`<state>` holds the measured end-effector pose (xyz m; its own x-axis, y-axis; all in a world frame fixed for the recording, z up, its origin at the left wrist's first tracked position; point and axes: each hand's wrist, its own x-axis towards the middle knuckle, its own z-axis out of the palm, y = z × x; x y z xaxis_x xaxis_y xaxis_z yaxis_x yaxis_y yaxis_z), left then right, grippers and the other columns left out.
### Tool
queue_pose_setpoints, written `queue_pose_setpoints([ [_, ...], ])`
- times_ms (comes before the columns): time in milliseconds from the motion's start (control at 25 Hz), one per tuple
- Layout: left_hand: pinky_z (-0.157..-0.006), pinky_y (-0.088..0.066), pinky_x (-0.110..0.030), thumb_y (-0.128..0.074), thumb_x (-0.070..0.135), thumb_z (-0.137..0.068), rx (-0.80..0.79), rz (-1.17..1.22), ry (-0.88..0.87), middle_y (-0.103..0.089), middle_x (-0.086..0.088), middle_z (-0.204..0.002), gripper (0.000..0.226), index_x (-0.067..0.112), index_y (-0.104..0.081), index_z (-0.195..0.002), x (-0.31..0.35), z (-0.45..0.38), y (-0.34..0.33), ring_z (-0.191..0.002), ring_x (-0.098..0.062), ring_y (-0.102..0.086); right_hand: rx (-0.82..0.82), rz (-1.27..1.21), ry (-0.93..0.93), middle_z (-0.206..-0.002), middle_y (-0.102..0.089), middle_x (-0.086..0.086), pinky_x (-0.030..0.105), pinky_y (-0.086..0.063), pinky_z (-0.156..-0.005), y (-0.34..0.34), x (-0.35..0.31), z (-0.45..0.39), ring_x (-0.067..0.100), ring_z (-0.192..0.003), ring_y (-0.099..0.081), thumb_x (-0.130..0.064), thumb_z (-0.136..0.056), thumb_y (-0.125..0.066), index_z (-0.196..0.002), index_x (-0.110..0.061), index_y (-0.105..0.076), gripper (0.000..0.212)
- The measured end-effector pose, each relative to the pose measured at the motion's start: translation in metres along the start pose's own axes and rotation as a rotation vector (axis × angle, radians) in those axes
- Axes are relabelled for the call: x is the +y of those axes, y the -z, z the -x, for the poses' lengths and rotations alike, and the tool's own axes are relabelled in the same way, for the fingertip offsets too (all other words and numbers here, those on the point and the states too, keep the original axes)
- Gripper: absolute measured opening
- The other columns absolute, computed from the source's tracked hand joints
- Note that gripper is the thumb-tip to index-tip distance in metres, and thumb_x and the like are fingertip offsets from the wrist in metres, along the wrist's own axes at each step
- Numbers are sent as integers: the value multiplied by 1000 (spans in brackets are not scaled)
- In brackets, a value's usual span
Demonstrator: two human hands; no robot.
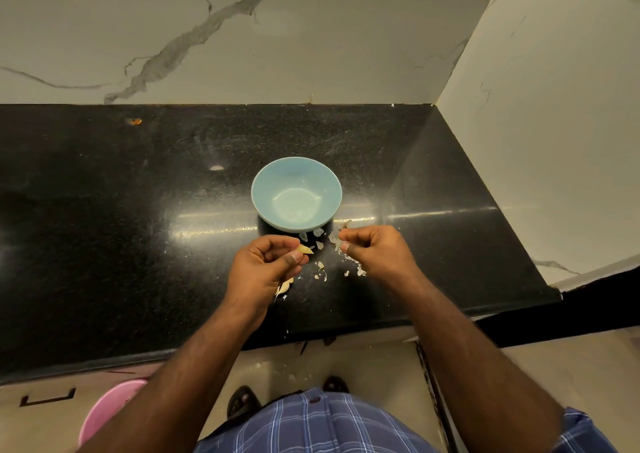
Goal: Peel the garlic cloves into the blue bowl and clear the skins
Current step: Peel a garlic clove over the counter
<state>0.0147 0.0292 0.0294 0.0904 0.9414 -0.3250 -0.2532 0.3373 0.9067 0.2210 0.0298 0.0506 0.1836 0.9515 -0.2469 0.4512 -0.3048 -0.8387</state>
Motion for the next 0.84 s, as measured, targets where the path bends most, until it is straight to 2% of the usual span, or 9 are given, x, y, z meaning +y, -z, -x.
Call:
queue_pose_setpoints([
  [80, -71, -61, -23, -70, -4, -88, -5, -56, -15, -78, -15, -91, 14, 4, -72, -99, 0, -1, 0, -86, -23, -77, 74, 76, 52, -105, -77, -4, 21, -56, -89, 5, 0, -1, -2, -90, -69, -15, -90, -76, -110, -16, -78, 20],
  [200, -69, -61, -23, -70, 1, -91, 2, -121, -39, -78, -15, -89, 11, 6, -74, -99, -1, -2, 1, -81, -20, -76, 200, 122, 114, -88, -77, -7, 8, -54, -72, 9, -1, 0, -7, -76, -67, -18, -84, -82, -93, -16, -80, 9],
  [320, -69, -59, -27, -69, 4, -93, -5, -167, -53, -76, -12, -83, 12, 9, -75, -102, -4, -3, 1, -71, -16, -70, 199, 205, 147, -76, -74, -8, 22, -57, -66, 6, -3, 0, 5, -71, -69, -33, -89, -77, -87, -18, -79, 15],
  [480, -70, -56, -31, -69, 5, -94, -13, -175, -40, -75, -11, -82, 13, 8, -75, -104, -6, -7, 2, -71, -16, -66, 119, 213, 174, -99, -76, -5, 18, -56, -83, 1, 1, -4, 6, -88, -70, -15, -91, -74, -102, -18, -80, 13],
  [560, -69, -57, -29, -69, 5, -93, -1, -180, -31, -75, -10, -82, 11, 7, -74, -103, -6, -8, 2, -73, -17, -67, 146, 171, 148, -85, -75, -13, 24, -61, -79, 1, 2, -4, 2, -78, -71, -14, -84, -80, -91, -21, -80, 10],
  [640, -67, -56, -28, -70, 7, -93, -3, -188, -21, -74, -10, -81, 8, 7, -74, -100, -6, -9, 3, -71, -15, -67, 164, 217, 145, -71, -70, -17, 19, -57, -70, 0, -1, -2, -1, -70, -68, -25, -83, -82, -81, -26, -77, 6],
  [720, -64, -54, -25, -70, 8, -93, -12, -202, -16, -73, -8, -79, 6, 7, -73, -98, -5, -9, 3, -69, -13, -67, 167, 315, 170, -65, -66, -12, 20, -49, -60, -1, -2, -2, 4, -64, -62, -37, -89, -75, -73, -22, -71, 23],
  [800, -61, -53, -22, -70, 7, -93, -21, -207, -9, -73, -5, -76, 4, 6, -73, -96, -4, -9, 2, -67, -11, -66, 142, 370, 190, -67, -64, -5, 26, -43, -59, -3, -3, -2, 8, -61, -56, -36, -94, -70, -71, -15, -70, 31],
  [840, -61, -53, -22, -71, 7, -92, -28, -204, -8, -73, -3, -75, 3, 6, -72, -95, -3, -9, 1, -67, -11, -67, 121, 361, 193, -74, -65, -3, 27, -44, -62, -5, -3, -3, 9, -65, -56, -30, -93, -72, -74, -13, -72, 25],
])
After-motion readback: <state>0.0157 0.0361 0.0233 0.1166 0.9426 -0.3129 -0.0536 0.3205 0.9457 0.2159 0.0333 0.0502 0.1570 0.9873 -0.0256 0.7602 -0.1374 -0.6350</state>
